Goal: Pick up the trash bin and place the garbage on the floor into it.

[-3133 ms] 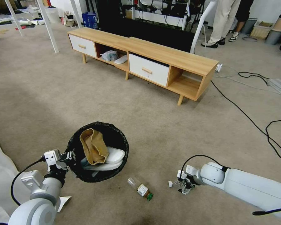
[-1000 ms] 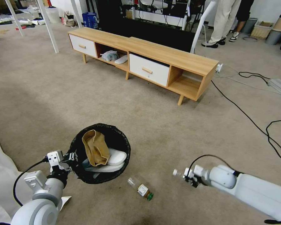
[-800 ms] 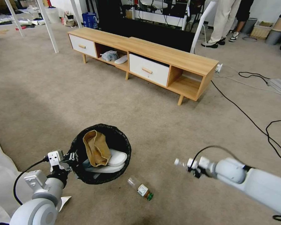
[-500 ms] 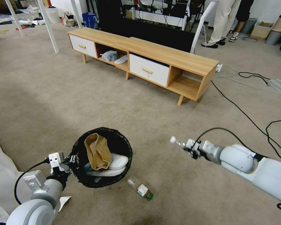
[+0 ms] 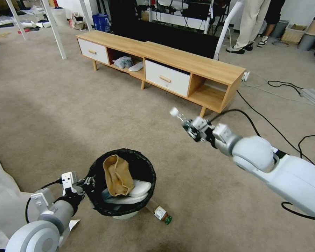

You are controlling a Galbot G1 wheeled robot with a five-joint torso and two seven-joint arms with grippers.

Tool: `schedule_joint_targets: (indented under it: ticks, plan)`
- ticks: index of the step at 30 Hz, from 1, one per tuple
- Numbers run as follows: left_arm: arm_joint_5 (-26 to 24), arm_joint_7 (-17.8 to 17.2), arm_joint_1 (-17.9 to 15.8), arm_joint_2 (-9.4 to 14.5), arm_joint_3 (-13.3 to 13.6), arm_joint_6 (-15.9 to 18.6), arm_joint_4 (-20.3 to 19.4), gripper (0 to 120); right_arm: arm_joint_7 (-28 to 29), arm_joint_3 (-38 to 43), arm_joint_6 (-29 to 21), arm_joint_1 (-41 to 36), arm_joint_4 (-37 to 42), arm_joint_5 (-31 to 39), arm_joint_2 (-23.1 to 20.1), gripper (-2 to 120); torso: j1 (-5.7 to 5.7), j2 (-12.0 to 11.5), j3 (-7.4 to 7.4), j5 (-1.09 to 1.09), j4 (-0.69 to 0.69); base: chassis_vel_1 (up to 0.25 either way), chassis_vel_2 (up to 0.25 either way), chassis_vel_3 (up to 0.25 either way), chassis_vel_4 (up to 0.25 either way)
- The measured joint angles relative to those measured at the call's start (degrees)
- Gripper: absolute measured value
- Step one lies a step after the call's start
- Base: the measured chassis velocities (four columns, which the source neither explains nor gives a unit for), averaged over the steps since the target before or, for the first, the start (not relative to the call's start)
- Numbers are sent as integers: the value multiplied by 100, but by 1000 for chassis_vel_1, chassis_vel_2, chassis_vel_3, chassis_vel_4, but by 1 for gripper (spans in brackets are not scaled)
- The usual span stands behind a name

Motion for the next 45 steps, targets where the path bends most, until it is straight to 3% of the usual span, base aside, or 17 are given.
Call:
schedule_joint_targets:
  ticks: [10, 15, 25, 35, 40, 45]
  plan:
    - [-417, -117, -170, 19, 71, 130, 82, 0, 672, -317, -38, 893, 265, 1519, 1082, 17, 0, 0, 0, 0, 2, 0, 0, 0, 0]
    - [-477, -114, -353, 87, 162, 136, 288, 0, 811, -395, -59, 1037, 283, 1829, 1347, 17, 0, 0, 0, 1, 1, 0, 0, 0, 0]
    - [-662, -173, -643, 79, 350, 179, 449, 0, 870, -451, -7, 973, 507, 1969, 1406, 17, 0, 0, 0, 2, 0, 0, 0, 0, 0]
    - [-1233, -487, -885, 174, 557, 252, 115, 0, 848, -547, 25, 516, 767, 1858, 1264, 17, 0, 0, -1, 2, 0, 0, 0, 0, 0]
    - [-1279, -533, -957, 178, 539, 258, 79, 0, 830, -585, 13, 391, 827, 1813, 1217, 17, 0, 0, -1, 1, 0, 0, 0, 0, 0]
    - [-1271, -534, -1006, 277, 292, 246, -79, 0, 758, -683, 4, 332, 871, 1769, 1144, 17, 0, 0, 0, 2, 0, 0, 0, 0, 0]
